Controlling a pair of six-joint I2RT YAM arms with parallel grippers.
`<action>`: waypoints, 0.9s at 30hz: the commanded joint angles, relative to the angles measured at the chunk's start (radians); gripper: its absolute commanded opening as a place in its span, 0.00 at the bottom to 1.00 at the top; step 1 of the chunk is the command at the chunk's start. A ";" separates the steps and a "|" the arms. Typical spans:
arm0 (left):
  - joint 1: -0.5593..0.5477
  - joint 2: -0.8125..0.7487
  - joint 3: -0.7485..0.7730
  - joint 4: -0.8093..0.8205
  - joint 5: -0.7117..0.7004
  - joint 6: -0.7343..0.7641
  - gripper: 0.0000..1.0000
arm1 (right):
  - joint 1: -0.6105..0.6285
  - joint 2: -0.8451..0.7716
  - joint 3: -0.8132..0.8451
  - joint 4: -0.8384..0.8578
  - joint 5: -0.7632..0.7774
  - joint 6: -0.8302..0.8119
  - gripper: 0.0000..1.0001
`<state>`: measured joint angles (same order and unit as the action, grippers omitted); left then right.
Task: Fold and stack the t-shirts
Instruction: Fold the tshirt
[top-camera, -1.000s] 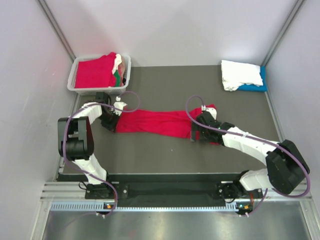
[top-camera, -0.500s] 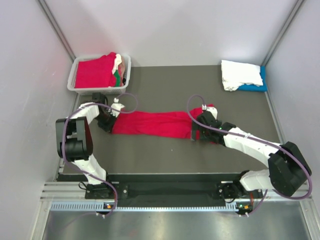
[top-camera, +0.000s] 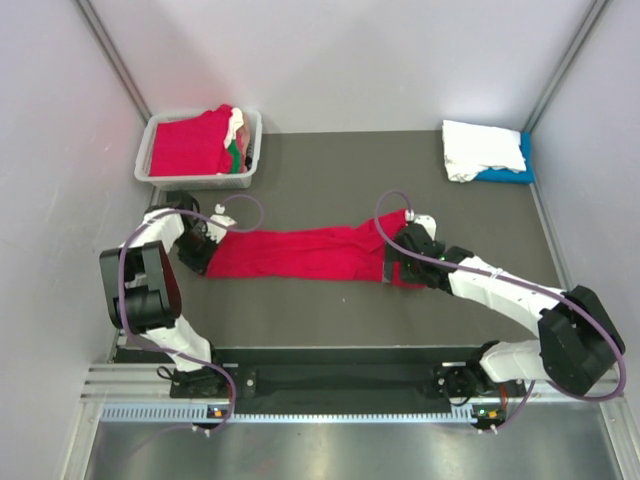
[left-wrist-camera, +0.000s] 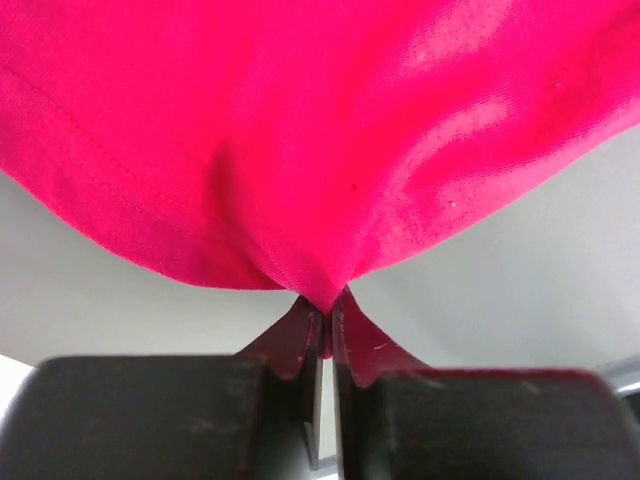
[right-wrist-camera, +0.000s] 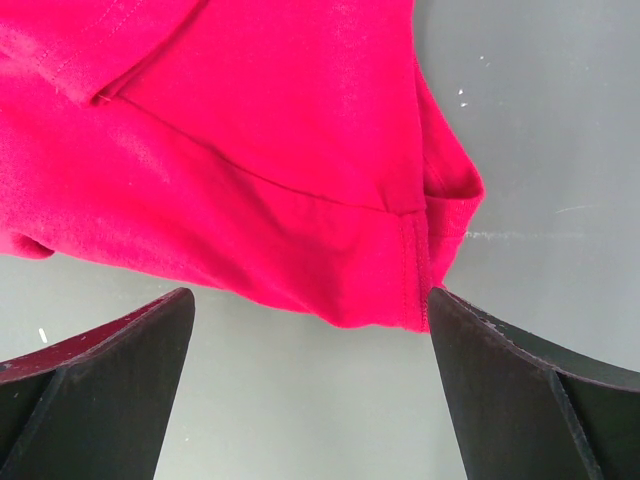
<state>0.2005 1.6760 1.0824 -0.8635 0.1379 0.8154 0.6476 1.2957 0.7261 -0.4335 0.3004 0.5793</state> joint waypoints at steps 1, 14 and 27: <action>-0.001 -0.033 0.049 -0.087 0.038 0.025 0.23 | -0.006 0.002 0.004 0.045 0.017 -0.009 1.00; 0.001 -0.016 0.373 -0.098 0.310 -0.186 0.79 | -0.008 0.181 0.239 0.071 0.022 -0.108 1.00; -0.125 0.036 0.191 0.015 0.264 -0.240 0.80 | -0.009 0.310 0.305 0.093 0.005 -0.114 1.00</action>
<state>0.0753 1.7142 1.2774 -0.8993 0.3965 0.5915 0.6445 1.5890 0.9916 -0.3740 0.3077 0.4709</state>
